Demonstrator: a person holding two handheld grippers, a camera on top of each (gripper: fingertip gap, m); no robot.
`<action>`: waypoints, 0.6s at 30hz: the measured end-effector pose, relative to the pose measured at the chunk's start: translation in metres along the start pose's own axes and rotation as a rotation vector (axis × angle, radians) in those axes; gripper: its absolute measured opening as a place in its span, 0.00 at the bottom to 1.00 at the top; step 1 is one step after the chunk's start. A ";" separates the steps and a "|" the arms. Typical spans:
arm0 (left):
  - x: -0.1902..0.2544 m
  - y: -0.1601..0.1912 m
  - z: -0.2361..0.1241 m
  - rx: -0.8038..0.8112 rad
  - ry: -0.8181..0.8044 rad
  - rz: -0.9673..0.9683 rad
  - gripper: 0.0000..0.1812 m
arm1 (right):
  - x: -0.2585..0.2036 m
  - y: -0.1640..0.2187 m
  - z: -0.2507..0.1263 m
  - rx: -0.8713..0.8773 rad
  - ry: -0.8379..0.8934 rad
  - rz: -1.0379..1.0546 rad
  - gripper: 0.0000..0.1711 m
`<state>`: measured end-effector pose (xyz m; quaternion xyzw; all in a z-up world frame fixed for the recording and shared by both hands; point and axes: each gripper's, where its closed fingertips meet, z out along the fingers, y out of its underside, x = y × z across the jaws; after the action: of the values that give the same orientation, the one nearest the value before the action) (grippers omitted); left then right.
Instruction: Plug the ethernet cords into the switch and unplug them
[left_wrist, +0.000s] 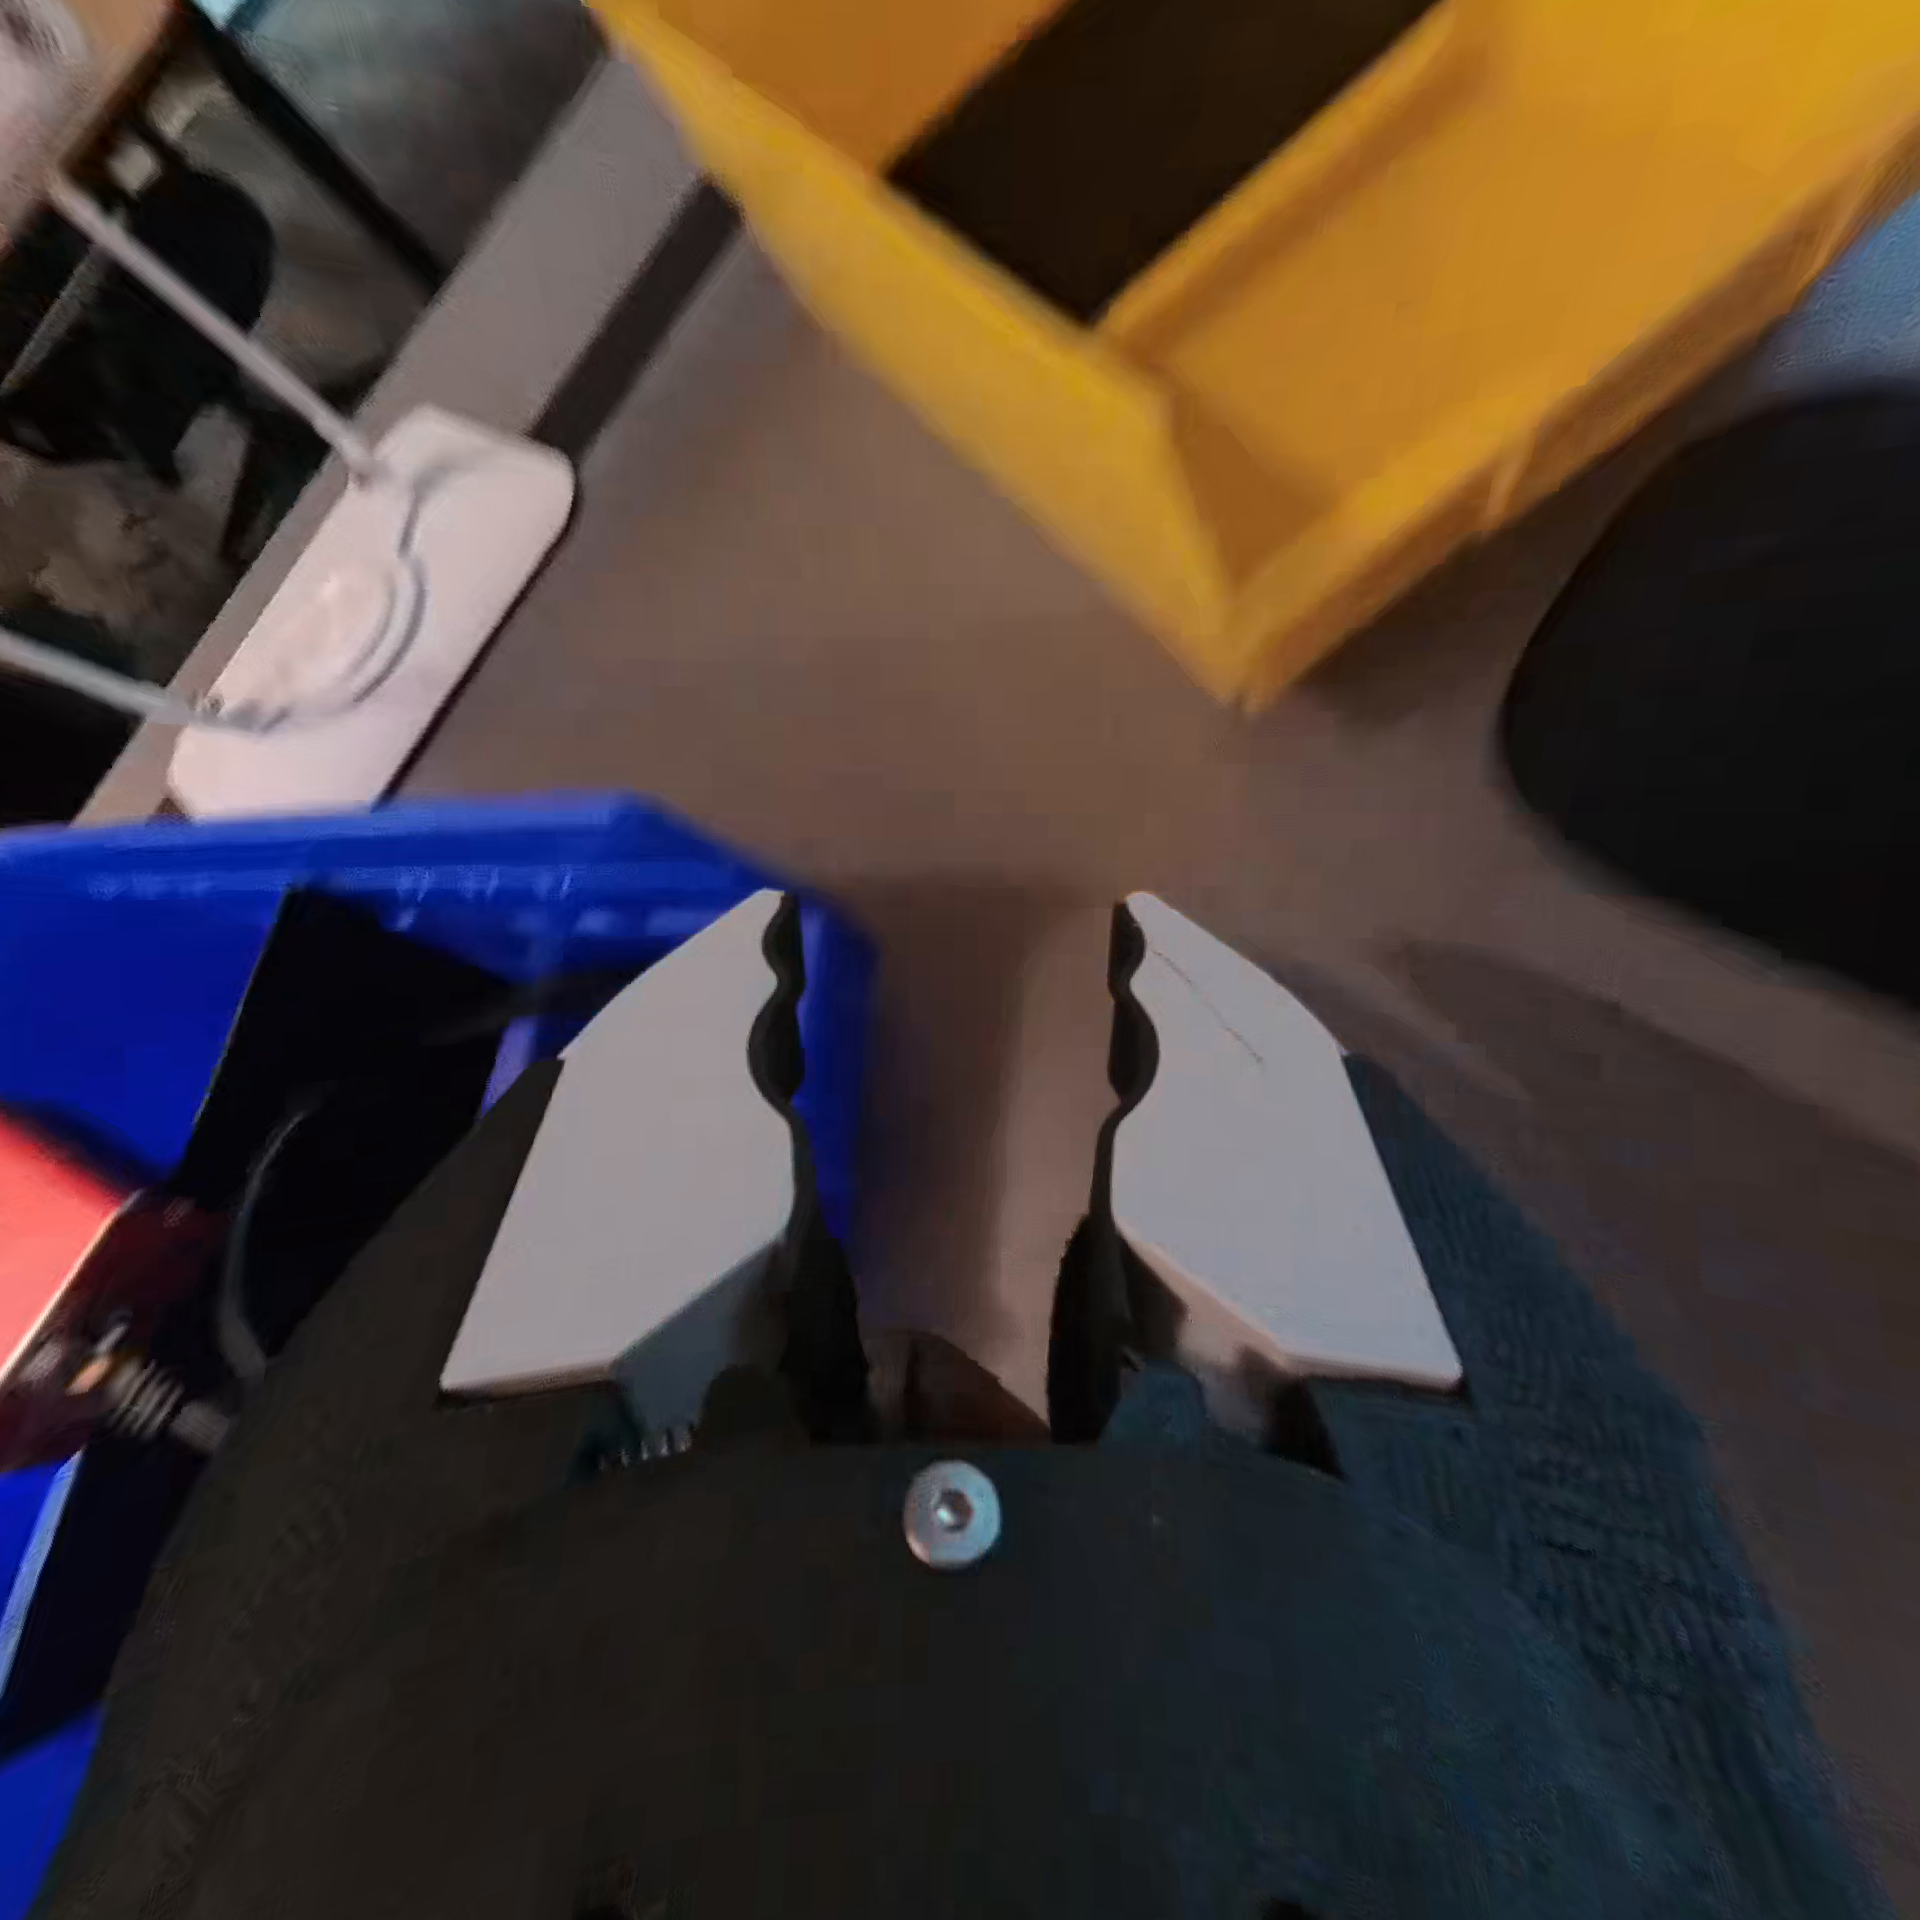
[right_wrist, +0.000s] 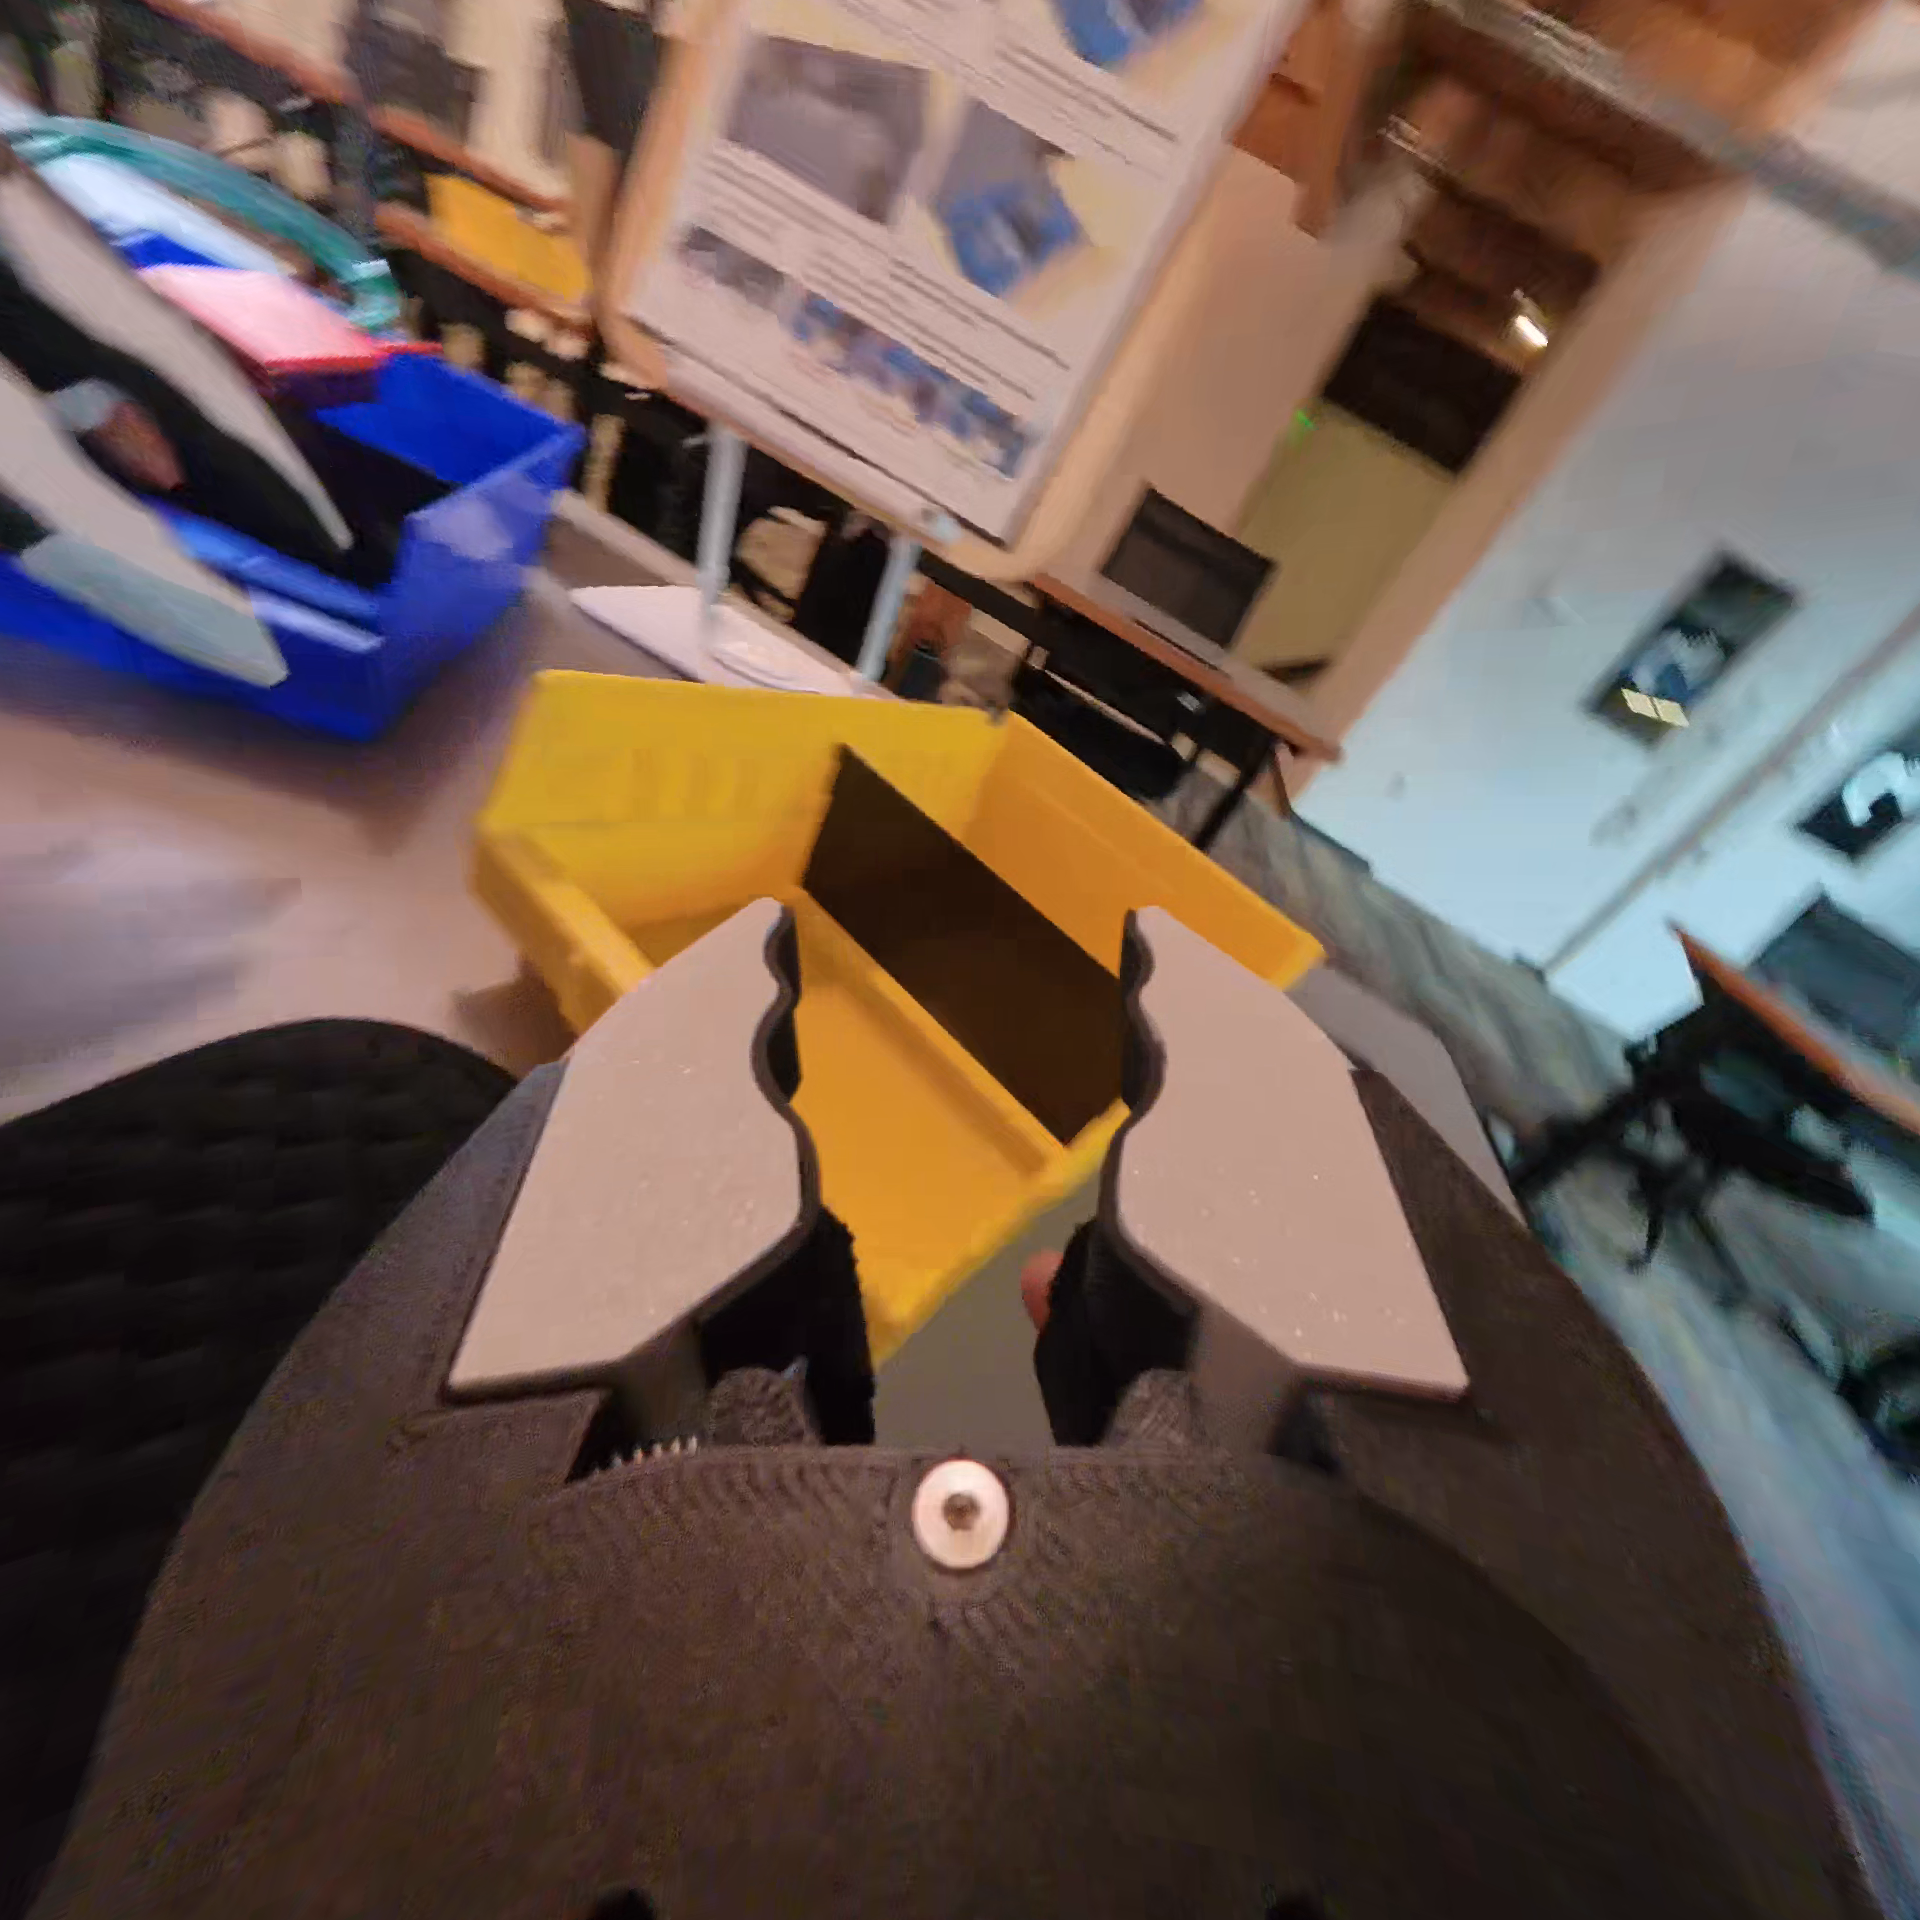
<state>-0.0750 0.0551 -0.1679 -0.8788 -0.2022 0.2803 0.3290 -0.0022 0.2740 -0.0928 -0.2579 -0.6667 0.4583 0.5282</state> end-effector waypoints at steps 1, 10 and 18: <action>-0.008 0.018 -0.002 -0.048 -0.037 0.048 0.31 | -0.015 -0.003 0.006 -0.012 -0.063 -0.067 0.35; -0.044 0.087 -0.004 -0.180 -0.209 0.253 0.26 | -0.099 0.060 0.068 -0.456 -0.413 -0.283 0.38; -0.053 0.110 0.001 -0.388 -0.158 0.397 0.18 | -0.098 0.086 0.076 -0.623 -0.395 -0.464 0.20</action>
<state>-0.0969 -0.0500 -0.2253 -0.9231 -0.1009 0.3631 0.0767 -0.0555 0.2060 -0.2160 -0.1557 -0.9017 0.1451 0.3763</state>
